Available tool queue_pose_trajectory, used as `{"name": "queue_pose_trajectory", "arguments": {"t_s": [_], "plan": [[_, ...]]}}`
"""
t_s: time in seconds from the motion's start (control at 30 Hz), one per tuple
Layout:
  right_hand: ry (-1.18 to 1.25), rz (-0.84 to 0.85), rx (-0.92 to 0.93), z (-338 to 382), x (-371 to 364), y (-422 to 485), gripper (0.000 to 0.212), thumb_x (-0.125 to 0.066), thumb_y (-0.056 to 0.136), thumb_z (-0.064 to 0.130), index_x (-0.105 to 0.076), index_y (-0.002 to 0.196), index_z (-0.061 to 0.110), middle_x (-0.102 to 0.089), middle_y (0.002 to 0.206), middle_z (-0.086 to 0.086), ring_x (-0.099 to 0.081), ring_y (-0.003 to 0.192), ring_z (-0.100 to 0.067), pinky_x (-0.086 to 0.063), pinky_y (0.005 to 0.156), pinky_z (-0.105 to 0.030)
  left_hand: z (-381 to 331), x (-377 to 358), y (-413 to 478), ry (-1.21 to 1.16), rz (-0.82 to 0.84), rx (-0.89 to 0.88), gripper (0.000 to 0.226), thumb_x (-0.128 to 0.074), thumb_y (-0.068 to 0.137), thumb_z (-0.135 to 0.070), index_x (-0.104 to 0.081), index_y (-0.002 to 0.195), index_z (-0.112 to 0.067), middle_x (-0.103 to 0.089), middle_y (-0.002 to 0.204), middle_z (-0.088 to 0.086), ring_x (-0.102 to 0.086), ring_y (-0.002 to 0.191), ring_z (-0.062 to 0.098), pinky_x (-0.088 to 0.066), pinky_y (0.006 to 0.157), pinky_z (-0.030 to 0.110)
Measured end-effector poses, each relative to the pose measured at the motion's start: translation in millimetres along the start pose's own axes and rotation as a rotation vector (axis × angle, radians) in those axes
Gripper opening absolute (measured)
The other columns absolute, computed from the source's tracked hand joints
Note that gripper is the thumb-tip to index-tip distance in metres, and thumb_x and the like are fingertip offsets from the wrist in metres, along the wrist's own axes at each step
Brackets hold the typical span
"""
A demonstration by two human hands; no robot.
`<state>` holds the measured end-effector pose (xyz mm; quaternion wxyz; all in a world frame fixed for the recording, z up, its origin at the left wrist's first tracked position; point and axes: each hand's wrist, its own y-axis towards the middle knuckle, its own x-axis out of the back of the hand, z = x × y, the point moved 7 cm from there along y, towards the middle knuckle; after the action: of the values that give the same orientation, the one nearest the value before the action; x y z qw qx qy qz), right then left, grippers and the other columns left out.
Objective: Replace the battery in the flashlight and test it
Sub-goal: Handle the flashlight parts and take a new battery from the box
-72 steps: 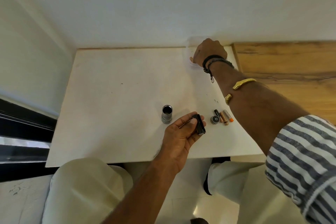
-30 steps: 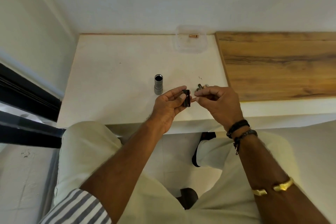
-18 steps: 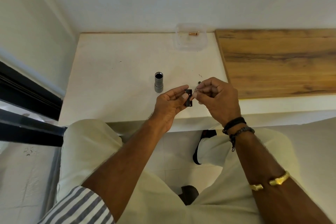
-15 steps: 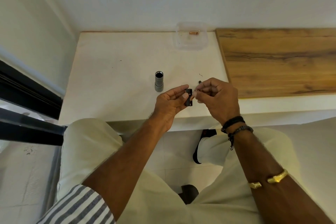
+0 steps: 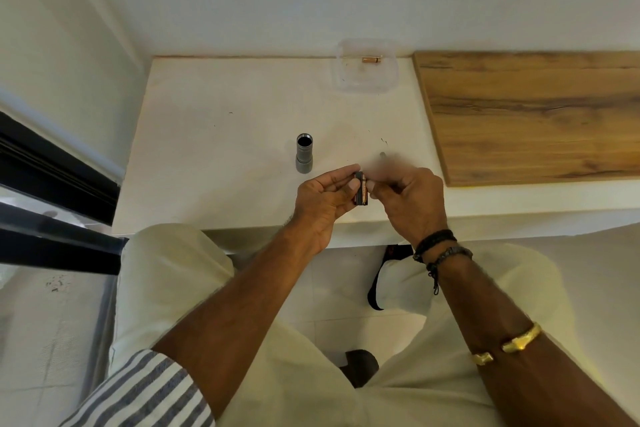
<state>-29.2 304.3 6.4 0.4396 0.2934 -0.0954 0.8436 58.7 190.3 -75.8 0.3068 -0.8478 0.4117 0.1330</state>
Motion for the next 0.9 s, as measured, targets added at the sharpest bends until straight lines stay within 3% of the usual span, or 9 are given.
{"name": "queue_pose_trajectory", "arguments": {"t_s": [0.07, 0.23, 0.33, 0.43, 0.57, 0.7, 0.9], "plan": [[0.034, 0.005, -0.063, -6.8, 0.9, 1.8, 0.013, -0.078, 0.085, 0.006, -0.081, 0.097, 0.012, -0.076, 0.086, 0.001, -0.074, 0.082, -0.017, -0.063, 0.083, -0.034, 3.0, -2.2, -0.2, 0.002, 0.017, 0.015, 0.024, -0.066, 0.089, 0.000, -0.072, 0.110, -0.011, -0.077, 0.102, 0.006, -0.073, 0.095, 0.022, -0.060, 0.078, 0.031], [0.061, -0.008, -0.162, -23.7, -0.7, 8.4, 0.012, -0.081, 0.082, 0.011, -0.080, 0.091, 0.019, -0.076, 0.080, 0.007, -0.074, 0.075, -0.009, -0.065, 0.077, -0.037, 8.9, -6.8, 5.3, -0.007, 0.029, 0.076, 0.027, -0.062, 0.093, -0.002, -0.066, 0.120, -0.002, -0.074, 0.110, 0.015, -0.072, 0.098, 0.027, -0.060, 0.085, 0.036], [0.157, -0.034, -0.209, -32.3, -0.8, 18.0, 0.011, -0.081, 0.082, 0.009, -0.080, 0.092, 0.014, -0.078, 0.083, -0.003, -0.076, 0.080, -0.019, -0.064, 0.078, -0.043, 14.0, -8.2, 8.2, -0.110, -0.005, 0.141, 0.027, -0.062, 0.093, -0.004, -0.065, 0.119, 0.002, -0.071, 0.113, 0.022, -0.070, 0.103, 0.033, -0.059, 0.087, 0.038], [0.265, -0.100, -0.243, -39.8, 4.7, 32.6, 0.011, -0.081, 0.081, 0.008, -0.080, 0.091, 0.013, -0.078, 0.081, -0.005, -0.076, 0.074, -0.023, -0.065, 0.074, -0.041, 14.5, -7.8, 15.0, -0.167, -0.021, 0.148, 0.026, -0.062, 0.093, -0.002, -0.064, 0.119, 0.003, -0.071, 0.114, 0.022, -0.069, 0.107, 0.033, -0.059, 0.088, 0.037], [0.422, -0.132, -0.277, -44.4, 4.6, 65.1, 0.010, -0.079, 0.081, 0.004, -0.079, 0.090, 0.008, -0.076, 0.078, -0.012, -0.073, 0.067, -0.020, -0.059, 0.062, -0.028, 12.8, -4.5, 26.6, -0.231, -0.054, 0.143, 0.025, -0.060, 0.093, 0.000, -0.063, 0.118, 0.003, -0.071, 0.113, 0.022, -0.070, 0.107, 0.033, -0.059, 0.087, 0.038], [0.540, -0.142, -0.290, -44.5, 1.6, 118.0, 0.011, -0.075, 0.083, -0.002, -0.076, 0.087, 0.008, -0.073, 0.081, -0.016, -0.071, 0.073, -0.024, -0.061, 0.071, -0.033, 8.7, 1.7, 35.8, -0.277, -0.097, 0.094, 0.021, -0.061, 0.093, 0.000, -0.066, 0.113, 0.001, -0.072, 0.110, 0.021, -0.071, 0.105, 0.031, -0.059, 0.086, 0.035], [0.282, -0.207, -0.203, -38.7, 2.1, 217.4, 0.010, -0.073, 0.082, 0.001, -0.077, 0.087, 0.009, -0.074, 0.079, -0.011, -0.072, 0.071, -0.023, -0.065, 0.072, -0.040, 4.5, -1.5, 44.0, -0.359, -0.104, 0.134, 0.021, -0.057, 0.095, 0.000, -0.065, 0.114, 0.003, -0.070, 0.114, 0.023, -0.070, 0.106, 0.031, -0.059, 0.088, 0.037]]}}
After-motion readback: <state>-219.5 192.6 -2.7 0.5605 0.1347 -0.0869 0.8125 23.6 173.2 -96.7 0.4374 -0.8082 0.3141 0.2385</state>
